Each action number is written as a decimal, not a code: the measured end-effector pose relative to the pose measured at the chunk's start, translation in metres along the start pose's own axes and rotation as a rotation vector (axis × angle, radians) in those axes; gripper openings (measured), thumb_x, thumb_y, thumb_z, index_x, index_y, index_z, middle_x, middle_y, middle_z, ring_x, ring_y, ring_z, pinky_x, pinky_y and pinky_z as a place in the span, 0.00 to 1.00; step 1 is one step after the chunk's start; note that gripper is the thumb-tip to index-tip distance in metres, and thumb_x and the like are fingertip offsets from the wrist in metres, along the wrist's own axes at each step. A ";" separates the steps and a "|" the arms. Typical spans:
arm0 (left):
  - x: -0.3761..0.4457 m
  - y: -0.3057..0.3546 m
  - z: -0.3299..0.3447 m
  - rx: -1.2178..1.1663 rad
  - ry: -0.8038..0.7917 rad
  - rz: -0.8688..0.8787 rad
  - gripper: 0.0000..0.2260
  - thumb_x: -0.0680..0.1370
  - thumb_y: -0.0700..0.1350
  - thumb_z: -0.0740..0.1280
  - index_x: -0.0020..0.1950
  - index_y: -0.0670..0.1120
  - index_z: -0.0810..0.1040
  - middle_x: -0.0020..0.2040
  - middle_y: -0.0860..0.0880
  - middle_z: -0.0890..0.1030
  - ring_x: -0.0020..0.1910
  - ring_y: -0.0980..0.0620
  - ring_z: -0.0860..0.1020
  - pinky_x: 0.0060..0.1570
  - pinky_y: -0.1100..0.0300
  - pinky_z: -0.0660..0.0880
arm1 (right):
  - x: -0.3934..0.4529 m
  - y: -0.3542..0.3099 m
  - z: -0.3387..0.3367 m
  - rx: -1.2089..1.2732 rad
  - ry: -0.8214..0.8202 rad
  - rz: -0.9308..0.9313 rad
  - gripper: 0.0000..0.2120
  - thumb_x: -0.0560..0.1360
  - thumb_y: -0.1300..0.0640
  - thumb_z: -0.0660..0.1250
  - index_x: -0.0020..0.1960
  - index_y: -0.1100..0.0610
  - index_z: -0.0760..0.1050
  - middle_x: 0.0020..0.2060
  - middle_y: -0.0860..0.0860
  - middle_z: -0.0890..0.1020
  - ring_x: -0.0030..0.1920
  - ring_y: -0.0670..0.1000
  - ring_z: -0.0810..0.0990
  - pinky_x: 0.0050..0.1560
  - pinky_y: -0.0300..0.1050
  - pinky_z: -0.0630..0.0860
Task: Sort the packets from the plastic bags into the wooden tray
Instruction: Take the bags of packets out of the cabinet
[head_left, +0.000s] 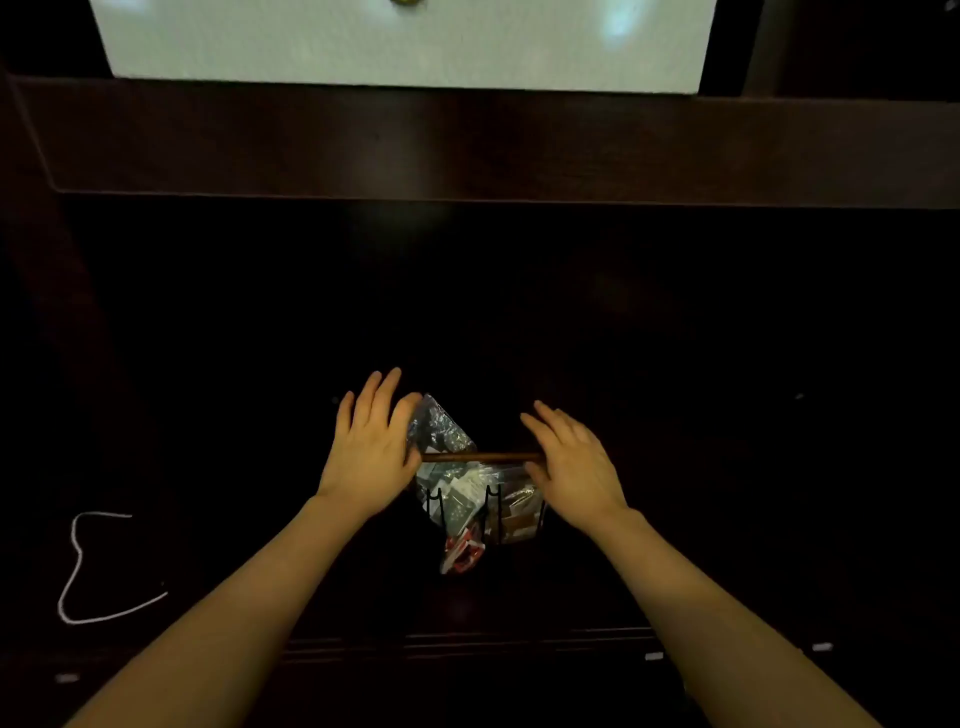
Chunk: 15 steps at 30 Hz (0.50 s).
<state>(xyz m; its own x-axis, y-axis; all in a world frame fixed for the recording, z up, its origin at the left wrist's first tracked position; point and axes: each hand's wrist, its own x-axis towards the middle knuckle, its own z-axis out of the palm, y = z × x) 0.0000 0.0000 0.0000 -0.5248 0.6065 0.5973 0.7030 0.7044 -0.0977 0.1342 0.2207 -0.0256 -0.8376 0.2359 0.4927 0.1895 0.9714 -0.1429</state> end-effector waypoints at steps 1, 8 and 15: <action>0.000 -0.001 0.007 0.001 -0.038 -0.015 0.27 0.72 0.49 0.67 0.69 0.46 0.66 0.74 0.40 0.63 0.75 0.40 0.58 0.70 0.39 0.59 | 0.001 0.001 0.006 0.000 -0.026 0.000 0.29 0.77 0.51 0.63 0.76 0.50 0.57 0.77 0.49 0.58 0.76 0.53 0.57 0.75 0.51 0.55; -0.006 -0.008 0.045 -0.026 -0.124 -0.038 0.25 0.73 0.49 0.66 0.68 0.44 0.67 0.74 0.40 0.63 0.74 0.39 0.59 0.69 0.39 0.61 | 0.006 0.008 0.036 -0.008 -0.081 -0.005 0.28 0.78 0.50 0.61 0.76 0.48 0.56 0.77 0.48 0.57 0.77 0.52 0.55 0.76 0.52 0.53; 0.000 -0.008 0.068 -0.367 -0.241 -0.230 0.23 0.80 0.51 0.56 0.74 0.49 0.57 0.78 0.47 0.55 0.77 0.47 0.50 0.74 0.45 0.53 | 0.004 0.015 0.053 -0.054 -0.085 -0.034 0.28 0.78 0.49 0.60 0.76 0.47 0.55 0.76 0.48 0.60 0.76 0.52 0.55 0.75 0.51 0.44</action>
<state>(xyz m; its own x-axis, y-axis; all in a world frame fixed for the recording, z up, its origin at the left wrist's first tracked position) -0.0388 0.0194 -0.0532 -0.7519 0.5488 0.3654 0.6558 0.6799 0.3282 0.1064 0.2343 -0.0717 -0.8838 0.2023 0.4219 0.1862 0.9793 -0.0797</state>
